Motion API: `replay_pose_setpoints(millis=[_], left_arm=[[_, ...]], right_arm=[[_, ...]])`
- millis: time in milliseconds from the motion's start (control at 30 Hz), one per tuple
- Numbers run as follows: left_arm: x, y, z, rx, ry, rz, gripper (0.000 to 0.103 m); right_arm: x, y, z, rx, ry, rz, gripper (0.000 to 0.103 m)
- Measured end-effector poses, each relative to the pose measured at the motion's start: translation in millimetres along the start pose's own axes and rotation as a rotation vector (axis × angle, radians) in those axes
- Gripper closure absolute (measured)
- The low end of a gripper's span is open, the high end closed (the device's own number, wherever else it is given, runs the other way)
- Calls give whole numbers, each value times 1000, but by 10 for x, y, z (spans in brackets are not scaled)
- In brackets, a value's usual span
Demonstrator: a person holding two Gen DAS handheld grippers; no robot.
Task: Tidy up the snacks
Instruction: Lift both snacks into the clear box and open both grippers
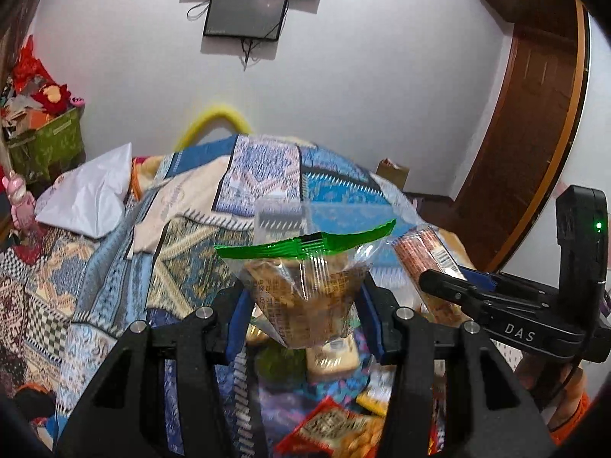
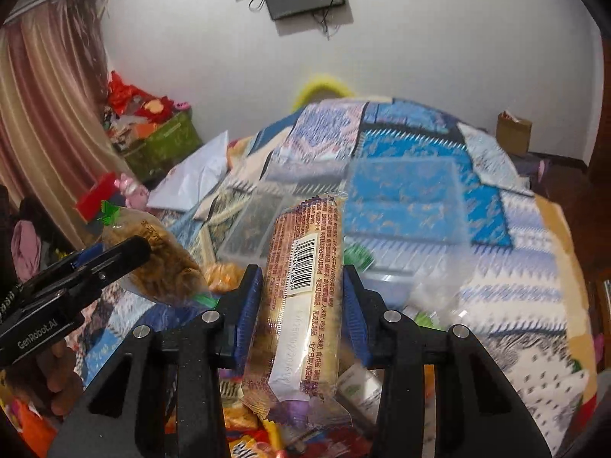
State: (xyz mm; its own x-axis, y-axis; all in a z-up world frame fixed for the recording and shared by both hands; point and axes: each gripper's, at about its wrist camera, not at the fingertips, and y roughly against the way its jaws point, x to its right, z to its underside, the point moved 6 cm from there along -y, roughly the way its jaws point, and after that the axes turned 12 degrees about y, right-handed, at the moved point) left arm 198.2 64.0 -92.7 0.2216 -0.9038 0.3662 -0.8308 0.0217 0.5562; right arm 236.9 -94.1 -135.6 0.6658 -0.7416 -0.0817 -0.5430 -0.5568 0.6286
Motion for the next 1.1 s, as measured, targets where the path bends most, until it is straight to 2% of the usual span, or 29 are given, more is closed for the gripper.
replay_pose_setpoints(millis=[233,400,733,1000,1100], left_arm=[[173,-216,-198,30,-31,-11,54],[170,-493,-261,11,-32,-37,54],[5,-1177,-149,-109,-38,-114,54],[-39,-1522,-40,-198,-26,-140,54],[-25,-1570,-33,-201,-41,-155,53]], right_arm=[[307,9,-210,40,-33,42,64],[503,-109,-302,39,-52,52,64],[736,-616,-302,-66,-43,75,64],[776,-906,-175,-154,-20,83,64],[785,-971,-119,-186,-19,77,65]])
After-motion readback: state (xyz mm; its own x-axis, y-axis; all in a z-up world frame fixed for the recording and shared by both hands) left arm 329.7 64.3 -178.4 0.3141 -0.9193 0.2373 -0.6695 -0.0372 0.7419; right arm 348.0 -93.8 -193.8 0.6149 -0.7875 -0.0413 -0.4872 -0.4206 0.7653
